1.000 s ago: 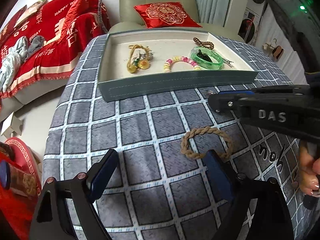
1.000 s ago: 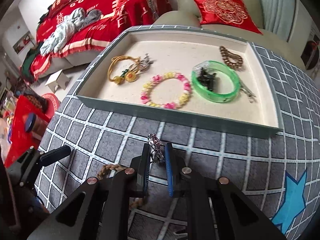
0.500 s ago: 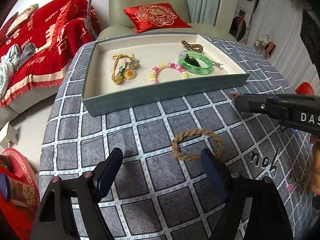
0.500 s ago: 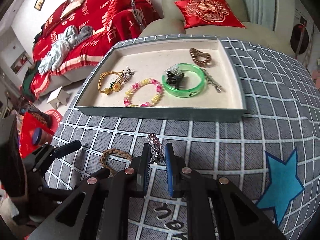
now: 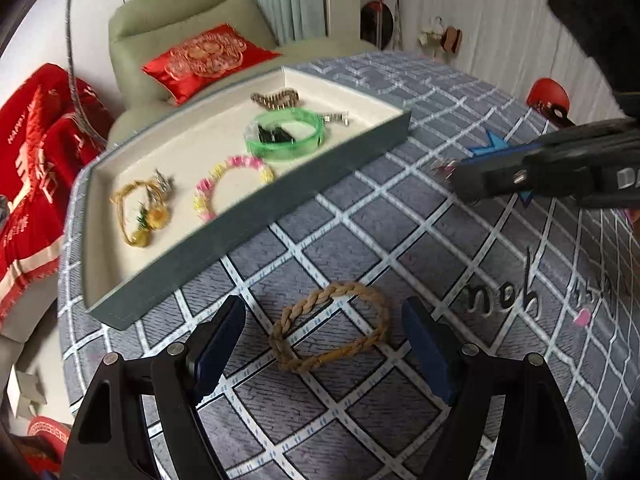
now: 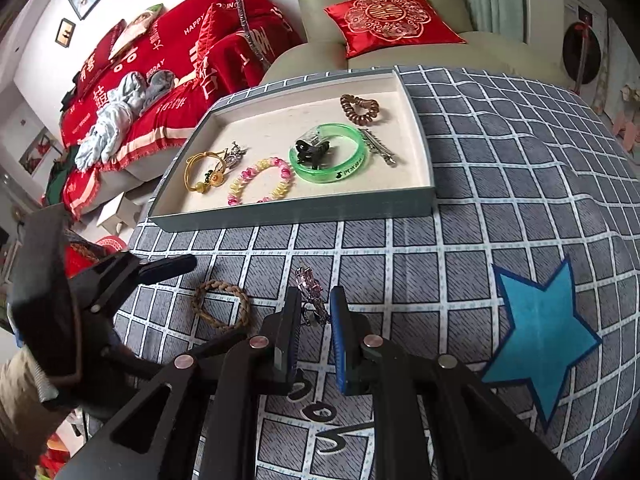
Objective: Organize jewelry
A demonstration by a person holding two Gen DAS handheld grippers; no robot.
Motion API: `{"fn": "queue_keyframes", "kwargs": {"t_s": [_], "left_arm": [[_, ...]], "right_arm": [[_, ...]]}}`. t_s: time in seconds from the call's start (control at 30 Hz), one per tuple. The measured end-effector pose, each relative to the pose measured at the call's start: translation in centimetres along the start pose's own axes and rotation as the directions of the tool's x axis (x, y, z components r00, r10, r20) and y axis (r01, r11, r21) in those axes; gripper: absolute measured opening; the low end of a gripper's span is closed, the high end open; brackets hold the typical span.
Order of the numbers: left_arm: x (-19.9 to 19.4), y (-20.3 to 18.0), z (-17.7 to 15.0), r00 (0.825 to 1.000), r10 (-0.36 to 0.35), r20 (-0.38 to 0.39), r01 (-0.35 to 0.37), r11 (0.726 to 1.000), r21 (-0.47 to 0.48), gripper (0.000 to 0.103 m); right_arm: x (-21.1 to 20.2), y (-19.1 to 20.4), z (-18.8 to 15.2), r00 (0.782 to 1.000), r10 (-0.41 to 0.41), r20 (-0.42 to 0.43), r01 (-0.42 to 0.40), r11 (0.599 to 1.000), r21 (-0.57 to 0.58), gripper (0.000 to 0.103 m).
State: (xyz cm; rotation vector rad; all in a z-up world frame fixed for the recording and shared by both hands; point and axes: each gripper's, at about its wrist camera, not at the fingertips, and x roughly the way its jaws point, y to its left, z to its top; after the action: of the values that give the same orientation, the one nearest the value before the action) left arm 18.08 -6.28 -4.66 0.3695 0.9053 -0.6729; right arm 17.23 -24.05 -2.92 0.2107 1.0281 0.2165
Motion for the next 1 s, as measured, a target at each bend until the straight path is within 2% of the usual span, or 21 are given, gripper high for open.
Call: {"fn": "queue_keyframes", "kwargs": {"t_s": [0.07, 0.13, 0.2, 0.27, 0.33, 0.63, 0.7, 1.0], "left_arm": [[0.2, 0.5, -0.1, 0.999, -0.041, -0.002, 0.041, 0.999, -0.018, 0.094], [0.1, 0.3, -0.2, 0.999, -0.042, -0.006, 0.042, 0.999, -0.007, 0.094], [0.0, 0.0, -0.3, 0.999, -0.050, -0.004, 0.050, 0.999, 0.004, 0.086], [-0.6, -0.4, -0.3, 0.998, -0.059, 0.008, 0.059, 0.998, 0.012, 0.045], [-0.8, -0.2, -0.3, 0.998, -0.057, 0.005, 0.057, 0.998, -0.018, 0.028], [-2.6, 1.3, -1.7, 0.996, -0.048, 0.072, 0.062, 0.974, -0.218, 0.028], [-3.3, 1.5, -1.8, 0.996, -0.035, 0.087, 0.055, 0.970, -0.238, 0.015], [-7.1, 3.5, -1.1, 0.985, -0.023, 0.171, 0.074, 0.952, -0.299, 0.016]], "right_arm": [[-0.3, -0.1, -0.2, 1.000, 0.001, 0.003, -0.001, 1.000, 0.003, 0.016], [-0.5, -0.2, -0.3, 1.000, 0.001, 0.006, -0.001, 1.000, 0.005, 0.016], [-0.6, -0.3, -0.3, 1.000, 0.005, 0.007, -0.005, 1.000, 0.011, 0.016], [-0.7, -0.4, -0.5, 1.000, 0.009, 0.009, -0.009, 1.000, 0.020, 0.016], [-0.7, -0.4, -0.7, 1.000, 0.012, 0.009, -0.012, 1.000, 0.028, 0.016], [-1.5, -0.5, -1.3, 1.000, 0.017, 0.020, -0.018, 0.999, 0.042, 0.016], [-1.6, -0.5, -1.1, 0.999, 0.019, 0.027, -0.020, 0.999, 0.047, 0.016], [-2.1, -0.3, -0.5, 0.998, 0.034, 0.047, -0.037, 0.998, 0.058, 0.016]]}}
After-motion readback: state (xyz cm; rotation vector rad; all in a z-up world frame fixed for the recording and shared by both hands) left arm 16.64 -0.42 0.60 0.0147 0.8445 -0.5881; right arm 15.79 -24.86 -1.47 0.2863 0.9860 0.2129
